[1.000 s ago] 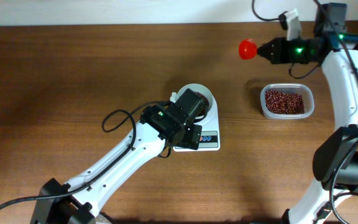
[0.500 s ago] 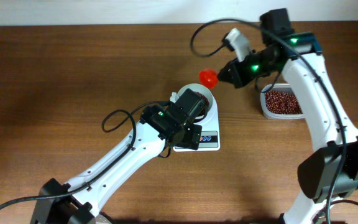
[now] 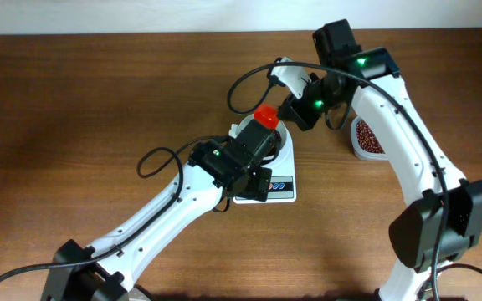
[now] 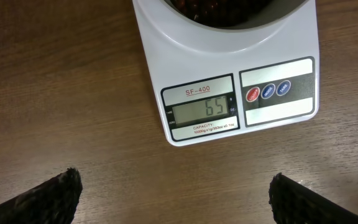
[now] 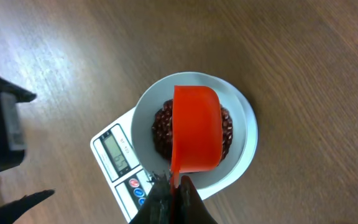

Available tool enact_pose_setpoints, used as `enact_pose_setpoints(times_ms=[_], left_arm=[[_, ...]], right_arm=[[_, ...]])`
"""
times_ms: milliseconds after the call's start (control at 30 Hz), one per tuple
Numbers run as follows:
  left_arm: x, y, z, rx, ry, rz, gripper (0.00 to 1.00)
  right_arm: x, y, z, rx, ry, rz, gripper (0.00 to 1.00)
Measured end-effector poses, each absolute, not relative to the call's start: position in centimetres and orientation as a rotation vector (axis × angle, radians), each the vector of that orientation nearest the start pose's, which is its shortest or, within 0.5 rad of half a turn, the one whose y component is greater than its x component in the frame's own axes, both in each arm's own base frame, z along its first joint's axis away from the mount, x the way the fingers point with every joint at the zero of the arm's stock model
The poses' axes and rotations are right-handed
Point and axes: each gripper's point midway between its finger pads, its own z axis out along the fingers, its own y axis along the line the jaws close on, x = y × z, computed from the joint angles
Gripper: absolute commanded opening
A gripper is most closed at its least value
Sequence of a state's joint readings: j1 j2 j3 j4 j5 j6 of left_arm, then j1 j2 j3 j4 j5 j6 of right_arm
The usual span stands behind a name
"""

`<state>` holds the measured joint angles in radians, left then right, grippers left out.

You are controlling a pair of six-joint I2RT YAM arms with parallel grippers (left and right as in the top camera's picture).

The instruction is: Scoop item into bowl and weigh 50g on scale

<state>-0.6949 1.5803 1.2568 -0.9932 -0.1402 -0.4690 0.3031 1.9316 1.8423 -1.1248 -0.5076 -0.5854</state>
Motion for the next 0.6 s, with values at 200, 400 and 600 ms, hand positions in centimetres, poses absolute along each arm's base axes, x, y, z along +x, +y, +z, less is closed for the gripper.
enact_pose_setpoints(times_ms=[200,400,600], left_arm=[[27.3,-19.6,12.0,0.296,2.838,-0.033,0.99],[27.3,-19.6,12.0,0.296,2.837,-0.033,0.99],[27.3,-19.6,12.0,0.296,2.838,-0.033,0.99]], right_arm=[[40.1,21.2,17.2,-1.278,2.36,0.611,0.04],[40.3,21.2,16.0,-1.283,2.387,0.618,0.04],[40.3,21.2,15.9,-1.289,2.386,0.618,0.04]])
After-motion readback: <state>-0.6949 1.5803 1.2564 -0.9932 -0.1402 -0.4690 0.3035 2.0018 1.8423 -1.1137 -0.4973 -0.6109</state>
